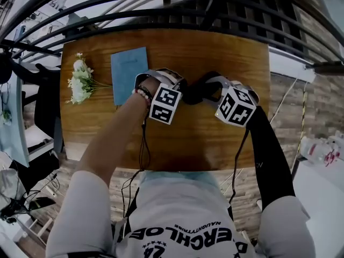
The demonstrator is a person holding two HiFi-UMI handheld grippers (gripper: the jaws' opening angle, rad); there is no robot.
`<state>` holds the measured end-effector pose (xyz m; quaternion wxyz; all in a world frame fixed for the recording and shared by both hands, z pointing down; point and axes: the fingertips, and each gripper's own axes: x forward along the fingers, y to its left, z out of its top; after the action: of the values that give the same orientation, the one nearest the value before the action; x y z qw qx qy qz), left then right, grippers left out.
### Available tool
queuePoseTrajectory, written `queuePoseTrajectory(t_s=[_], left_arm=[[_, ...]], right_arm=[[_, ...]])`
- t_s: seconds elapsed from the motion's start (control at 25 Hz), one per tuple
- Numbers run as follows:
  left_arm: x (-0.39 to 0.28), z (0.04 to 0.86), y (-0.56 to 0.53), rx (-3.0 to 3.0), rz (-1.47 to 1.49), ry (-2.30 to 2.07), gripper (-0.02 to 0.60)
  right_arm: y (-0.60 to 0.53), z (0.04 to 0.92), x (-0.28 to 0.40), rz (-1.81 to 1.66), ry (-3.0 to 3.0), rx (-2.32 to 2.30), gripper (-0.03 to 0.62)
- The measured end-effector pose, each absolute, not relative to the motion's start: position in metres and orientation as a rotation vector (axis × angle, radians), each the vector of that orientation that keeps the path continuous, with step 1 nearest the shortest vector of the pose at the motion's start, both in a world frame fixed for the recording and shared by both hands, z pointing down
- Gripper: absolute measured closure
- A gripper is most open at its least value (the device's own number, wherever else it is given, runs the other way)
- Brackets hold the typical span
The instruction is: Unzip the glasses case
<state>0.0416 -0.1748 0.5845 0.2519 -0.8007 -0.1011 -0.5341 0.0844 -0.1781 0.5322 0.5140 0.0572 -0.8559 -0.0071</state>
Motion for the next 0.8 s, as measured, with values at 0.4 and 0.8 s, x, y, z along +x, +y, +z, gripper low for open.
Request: queuePoseTrajectory(t_s=[0.4,0.8], left_arm=[[0.032,0.582,-0.17,-2.241,-1.493,-0.225,0.575],[0.026,0.579,-0.136,-2.401,-1.55,-0.094,0.574]], right_arm=[[-0.176,0.535,0.084,-0.024,-2.025,0.16,0.39],[-0.178,0.536,0.08,0.078,-1.974,0.2,0.388]])
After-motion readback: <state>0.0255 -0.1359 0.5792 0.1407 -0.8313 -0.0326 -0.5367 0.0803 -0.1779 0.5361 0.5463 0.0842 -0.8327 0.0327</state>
